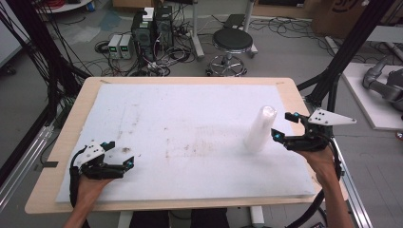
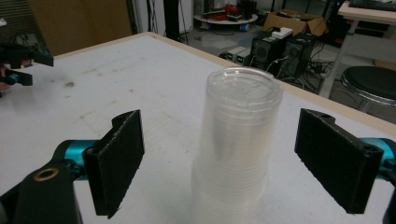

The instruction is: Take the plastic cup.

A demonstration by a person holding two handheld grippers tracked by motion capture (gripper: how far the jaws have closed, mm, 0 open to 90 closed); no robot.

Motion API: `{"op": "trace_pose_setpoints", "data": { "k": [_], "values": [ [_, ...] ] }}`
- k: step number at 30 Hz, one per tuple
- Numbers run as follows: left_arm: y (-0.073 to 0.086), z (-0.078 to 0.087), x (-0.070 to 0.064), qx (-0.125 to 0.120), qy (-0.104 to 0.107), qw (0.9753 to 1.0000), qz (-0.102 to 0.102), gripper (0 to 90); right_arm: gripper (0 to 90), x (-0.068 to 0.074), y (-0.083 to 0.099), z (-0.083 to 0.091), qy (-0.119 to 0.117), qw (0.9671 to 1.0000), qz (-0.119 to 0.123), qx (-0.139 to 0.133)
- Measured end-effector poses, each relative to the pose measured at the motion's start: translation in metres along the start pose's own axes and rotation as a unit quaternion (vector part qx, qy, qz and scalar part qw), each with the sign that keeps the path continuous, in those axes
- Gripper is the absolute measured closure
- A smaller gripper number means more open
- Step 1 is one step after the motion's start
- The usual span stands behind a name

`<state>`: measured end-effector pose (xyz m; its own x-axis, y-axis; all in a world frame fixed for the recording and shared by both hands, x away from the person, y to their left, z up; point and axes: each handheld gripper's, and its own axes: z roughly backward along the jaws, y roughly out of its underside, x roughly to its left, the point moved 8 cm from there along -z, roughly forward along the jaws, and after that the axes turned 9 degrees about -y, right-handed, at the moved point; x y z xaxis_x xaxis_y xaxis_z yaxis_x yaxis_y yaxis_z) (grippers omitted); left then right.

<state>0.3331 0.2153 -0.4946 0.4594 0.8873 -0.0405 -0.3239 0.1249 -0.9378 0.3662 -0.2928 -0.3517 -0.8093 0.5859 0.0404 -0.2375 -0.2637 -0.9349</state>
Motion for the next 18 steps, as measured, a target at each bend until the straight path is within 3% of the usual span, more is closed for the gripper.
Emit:
{"op": "trace_pose_setpoints", "data": {
  "k": [9,18],
  "values": [
    [0.0,0.001,0.0,-0.005,0.001,1.0,-0.001,1.8,15.4,-0.011,-0.004,-0.015,0.008,0.9999,-0.009,-0.004],
    [0.0,0.001,-0.001,-0.007,-0.002,1.0,-0.007,1.8,15.4,-0.011,-0.002,-0.039,0.0,0.9998,-0.011,0.017]
  ]
}}
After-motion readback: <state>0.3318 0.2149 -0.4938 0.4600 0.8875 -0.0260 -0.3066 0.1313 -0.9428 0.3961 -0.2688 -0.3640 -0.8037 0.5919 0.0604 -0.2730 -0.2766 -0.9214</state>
